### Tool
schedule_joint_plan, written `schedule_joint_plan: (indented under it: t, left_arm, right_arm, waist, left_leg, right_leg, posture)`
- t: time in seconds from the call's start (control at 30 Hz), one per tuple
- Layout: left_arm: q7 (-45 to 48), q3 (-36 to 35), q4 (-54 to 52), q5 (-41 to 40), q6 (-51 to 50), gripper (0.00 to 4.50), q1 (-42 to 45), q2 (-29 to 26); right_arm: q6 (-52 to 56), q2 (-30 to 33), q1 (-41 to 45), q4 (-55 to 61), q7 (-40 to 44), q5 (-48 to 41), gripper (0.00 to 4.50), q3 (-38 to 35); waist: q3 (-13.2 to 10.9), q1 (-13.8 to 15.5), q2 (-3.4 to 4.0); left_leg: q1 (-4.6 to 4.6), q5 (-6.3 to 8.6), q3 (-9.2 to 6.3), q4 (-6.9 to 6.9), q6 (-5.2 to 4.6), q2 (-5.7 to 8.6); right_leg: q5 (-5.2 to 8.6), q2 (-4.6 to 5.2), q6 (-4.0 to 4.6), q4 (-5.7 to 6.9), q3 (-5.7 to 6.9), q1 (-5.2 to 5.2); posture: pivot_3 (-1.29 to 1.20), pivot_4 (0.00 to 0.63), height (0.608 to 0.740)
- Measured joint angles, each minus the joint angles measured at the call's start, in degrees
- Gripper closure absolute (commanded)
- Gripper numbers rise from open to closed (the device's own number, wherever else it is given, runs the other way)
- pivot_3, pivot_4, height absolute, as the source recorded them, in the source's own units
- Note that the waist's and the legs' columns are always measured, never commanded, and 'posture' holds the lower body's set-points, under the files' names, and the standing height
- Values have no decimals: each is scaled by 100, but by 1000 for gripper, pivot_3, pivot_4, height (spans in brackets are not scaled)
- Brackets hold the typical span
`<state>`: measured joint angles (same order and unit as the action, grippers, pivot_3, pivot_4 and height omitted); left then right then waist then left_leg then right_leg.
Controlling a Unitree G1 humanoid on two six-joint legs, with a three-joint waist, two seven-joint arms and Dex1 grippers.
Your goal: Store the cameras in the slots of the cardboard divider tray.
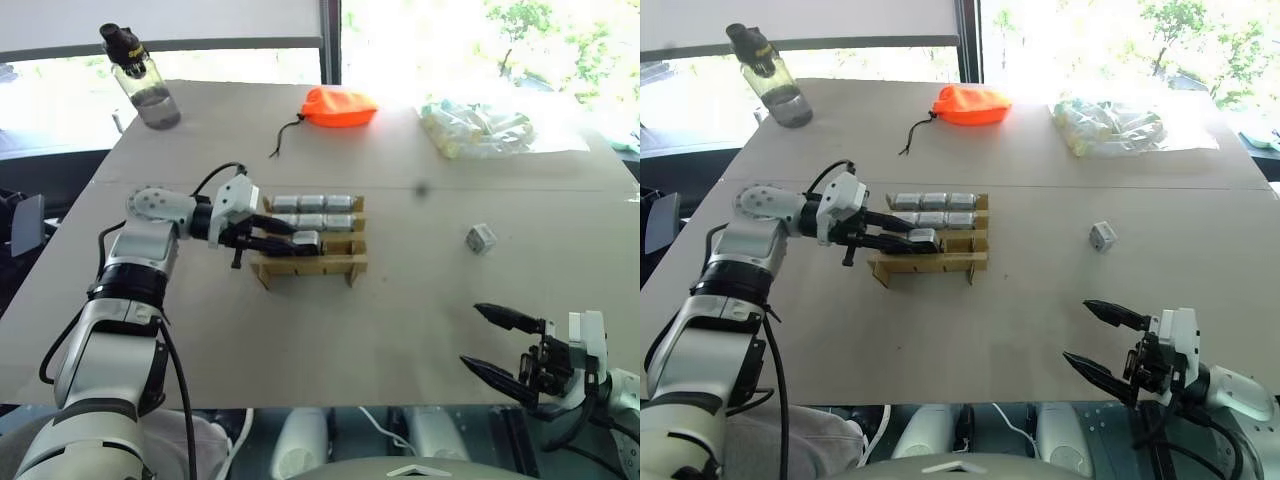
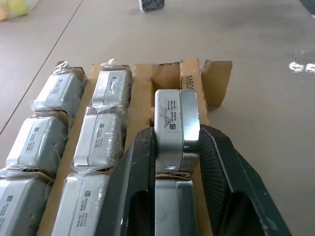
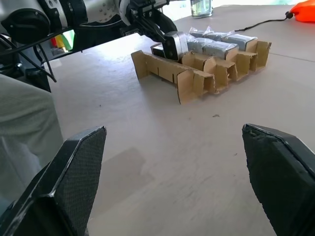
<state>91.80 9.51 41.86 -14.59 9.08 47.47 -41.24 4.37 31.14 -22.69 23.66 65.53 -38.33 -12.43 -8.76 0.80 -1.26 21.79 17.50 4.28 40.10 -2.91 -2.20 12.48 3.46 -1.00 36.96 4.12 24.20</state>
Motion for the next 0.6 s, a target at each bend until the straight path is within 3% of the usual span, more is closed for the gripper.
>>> schedule_joint_plan:
  t: [0.37,0.43,0.6]
  left_arm:
    - [48,15,505,372,165,3824,220,211]
    - [49,21,515,360,83,2764,221,213]
    - [48,-4,501,195,-107,614,331,209]
  right_arm:
    - [-56,-21,114,-64,-92,9,128,17]
    - [-57,-21,92,-64,-92,9,0,18]
    - [-80,-20,43,-64,-88,9,0,19]
  waist:
    - [0,4,0]
    - [0,2,0]
    - [0,5,0]
  left_leg:
    - [0,0,-1,0,-1,-1]
    - [0,0,-3,0,-1,-2]
    - [5,-1,-3,0,1,-2]
  right_leg:
    - [0,0,0,2,2,0]
    - [0,0,0,2,2,0]
    - [0,4,0,-1,2,1]
  posture:
    - [0,150,740]
    - [0,150,740]
    - [0,150,740]
